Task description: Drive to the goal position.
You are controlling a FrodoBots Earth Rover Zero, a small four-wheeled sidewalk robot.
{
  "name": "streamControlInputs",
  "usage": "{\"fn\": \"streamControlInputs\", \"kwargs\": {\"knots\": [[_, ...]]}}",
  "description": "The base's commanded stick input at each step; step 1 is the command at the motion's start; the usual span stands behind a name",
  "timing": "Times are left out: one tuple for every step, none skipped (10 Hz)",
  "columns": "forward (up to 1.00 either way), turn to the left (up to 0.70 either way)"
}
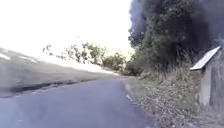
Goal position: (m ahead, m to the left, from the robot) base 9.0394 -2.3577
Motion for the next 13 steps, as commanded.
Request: {"fn": "streamControlInputs", "kwargs": {"knots": [[0.7,0.0],[0.7,-0.14],[0.7,-0.14],[0.7,-0.09],[0.7,0.0],[0.7,0.0],[0.7,0.0],[0.7,0.0],[0.7,0.0],[0.7,0.0],[0.7,0.0],[0.7,0.0],[0.7,0.0]]}}
